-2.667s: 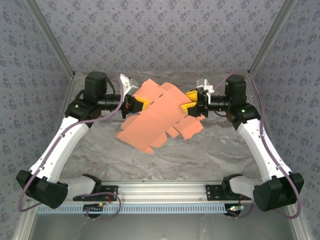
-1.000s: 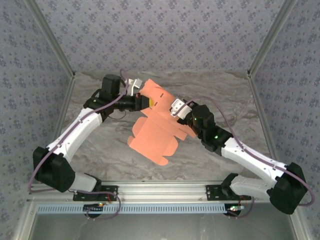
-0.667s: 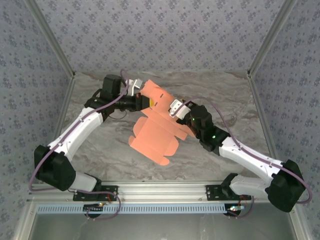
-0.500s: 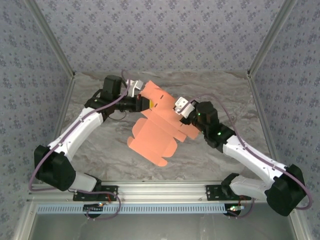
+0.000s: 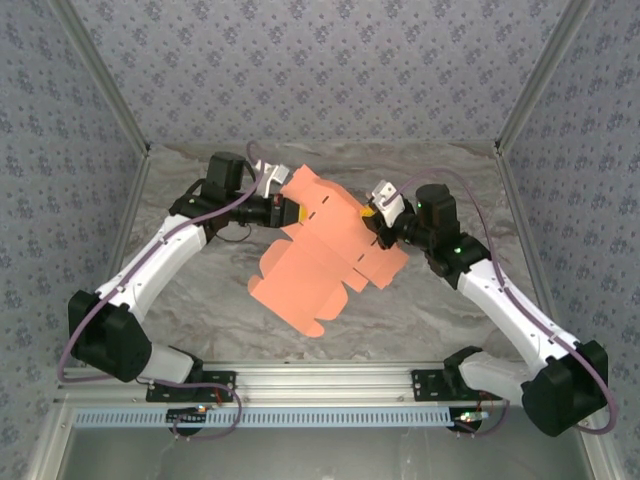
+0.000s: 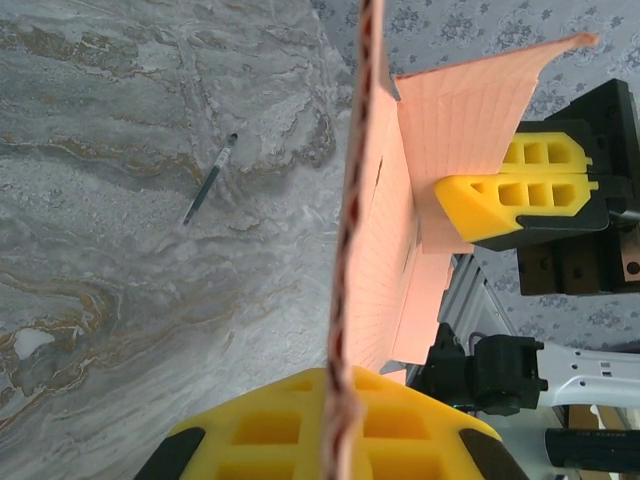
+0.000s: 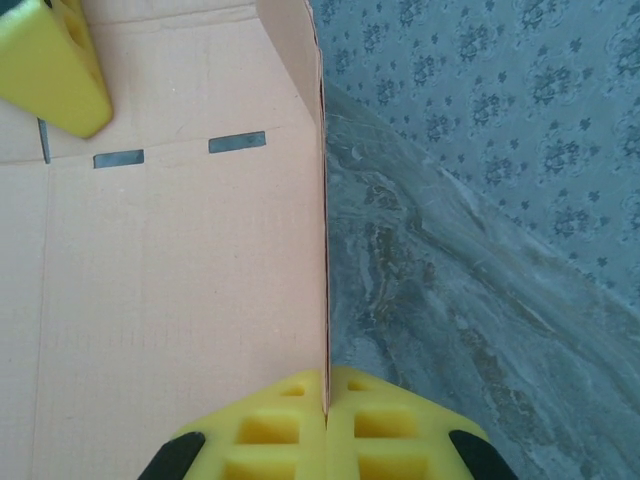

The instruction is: Fold the paper box

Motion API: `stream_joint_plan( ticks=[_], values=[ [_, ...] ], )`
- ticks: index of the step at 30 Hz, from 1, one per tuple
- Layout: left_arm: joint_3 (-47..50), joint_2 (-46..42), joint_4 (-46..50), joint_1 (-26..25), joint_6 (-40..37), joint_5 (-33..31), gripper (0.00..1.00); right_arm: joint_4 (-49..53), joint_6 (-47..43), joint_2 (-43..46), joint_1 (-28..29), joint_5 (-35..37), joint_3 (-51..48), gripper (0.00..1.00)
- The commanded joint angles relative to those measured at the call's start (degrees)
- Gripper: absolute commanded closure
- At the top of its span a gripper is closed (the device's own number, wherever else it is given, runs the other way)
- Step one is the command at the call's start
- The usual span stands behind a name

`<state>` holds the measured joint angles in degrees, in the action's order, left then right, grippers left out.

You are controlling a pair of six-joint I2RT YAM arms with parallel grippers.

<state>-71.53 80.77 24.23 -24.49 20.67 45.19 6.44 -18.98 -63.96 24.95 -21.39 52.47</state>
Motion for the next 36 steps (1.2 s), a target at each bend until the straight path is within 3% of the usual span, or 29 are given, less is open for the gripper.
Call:
stream_joint_plan(
  ticks=[1, 7, 13, 25, 32, 36],
  values=[
    [-0.99, -1.61, -0.80, 1.56, -1.04, -2.94, 1.00, 5.67, 3.36, -1.00, -2.67, -5.01, 2.50, 0.93],
    [-0.78, -1.63, -0.24, 1.64, -1.64, -2.75, 1.00, 7.76, 3.95, -2.72, -4.42, -9.34, 5.03, 0.86],
    [-0.98, -1.67, -0.06, 1.64, -1.71, -2.56, 1.00, 9.04, 2.70, -3.35, -4.83, -7.69, 6.36, 0.90],
    [-1.32, -1.46, 0.64, 1.71, -3.42, -0.31, 1.00, 10.02, -1.50, -3.93, -5.55, -3.67, 9.41, 0.51],
    [-1.48, -1.56, 0.45, 1.66, -4.30, 2.16, 1.00, 10.78, -1.44, -9.32, -9.88, -15.39, 13.12, 0.32],
    [-1.51, -1.76, 0.71, 1.64, -4.48, 2.45, 1.00, 13.57, -2.10, -13.82, -10.11, -23.13, 15.36, 0.29]
  ],
)
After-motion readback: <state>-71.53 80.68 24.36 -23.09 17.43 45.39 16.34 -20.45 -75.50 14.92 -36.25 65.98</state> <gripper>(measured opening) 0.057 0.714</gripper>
